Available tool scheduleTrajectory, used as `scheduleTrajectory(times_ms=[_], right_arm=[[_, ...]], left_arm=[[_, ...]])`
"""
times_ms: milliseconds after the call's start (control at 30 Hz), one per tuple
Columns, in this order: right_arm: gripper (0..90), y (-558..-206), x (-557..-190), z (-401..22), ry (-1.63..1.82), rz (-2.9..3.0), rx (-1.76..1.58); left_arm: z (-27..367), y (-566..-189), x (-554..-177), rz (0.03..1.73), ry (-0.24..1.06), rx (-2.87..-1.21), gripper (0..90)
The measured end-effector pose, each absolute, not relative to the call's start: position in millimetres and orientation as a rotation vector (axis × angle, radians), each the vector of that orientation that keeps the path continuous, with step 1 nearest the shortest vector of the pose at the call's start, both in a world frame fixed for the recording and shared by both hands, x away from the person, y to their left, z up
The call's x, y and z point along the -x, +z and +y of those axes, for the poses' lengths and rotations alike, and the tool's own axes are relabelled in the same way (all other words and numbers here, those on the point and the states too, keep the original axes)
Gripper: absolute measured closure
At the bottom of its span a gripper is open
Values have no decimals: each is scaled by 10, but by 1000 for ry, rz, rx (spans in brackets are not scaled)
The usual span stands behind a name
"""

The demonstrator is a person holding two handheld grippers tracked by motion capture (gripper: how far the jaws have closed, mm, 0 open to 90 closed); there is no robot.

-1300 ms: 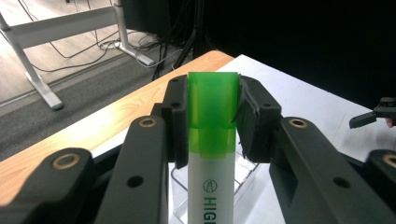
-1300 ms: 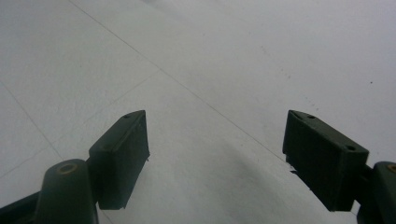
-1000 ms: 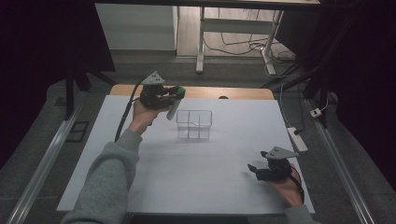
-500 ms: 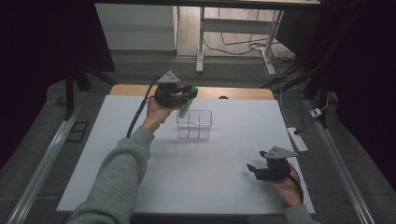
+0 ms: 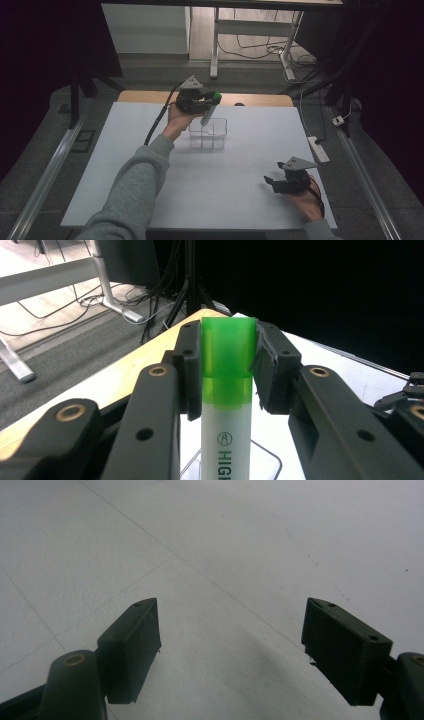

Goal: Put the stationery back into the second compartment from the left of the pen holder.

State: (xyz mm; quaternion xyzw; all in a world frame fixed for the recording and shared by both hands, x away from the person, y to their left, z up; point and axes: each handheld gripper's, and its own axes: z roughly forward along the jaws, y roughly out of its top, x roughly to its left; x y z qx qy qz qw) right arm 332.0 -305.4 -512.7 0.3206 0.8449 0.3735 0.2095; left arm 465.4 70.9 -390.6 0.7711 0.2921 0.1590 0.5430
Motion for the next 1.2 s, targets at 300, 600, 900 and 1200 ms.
scheduleTrajectory(times_ms=[300,600,900,1200], right_arm=[[234,-5129,-3320,-3046,1048,2345,-886],[233,-5133,-3307,-3048,1030,2356,-882],[233,-5131,-3304,-3050,1026,2350,-883],[236,-5118,-3288,-3058,1040,2341,-876]], left_arm=[[630,-4011,-4713,694,359,-1854,666],[708,-4111,-4706,710,348,-1881,510],[759,-4118,-4621,693,350,-1905,423],[828,-4130,-4510,683,364,-1957,394]])
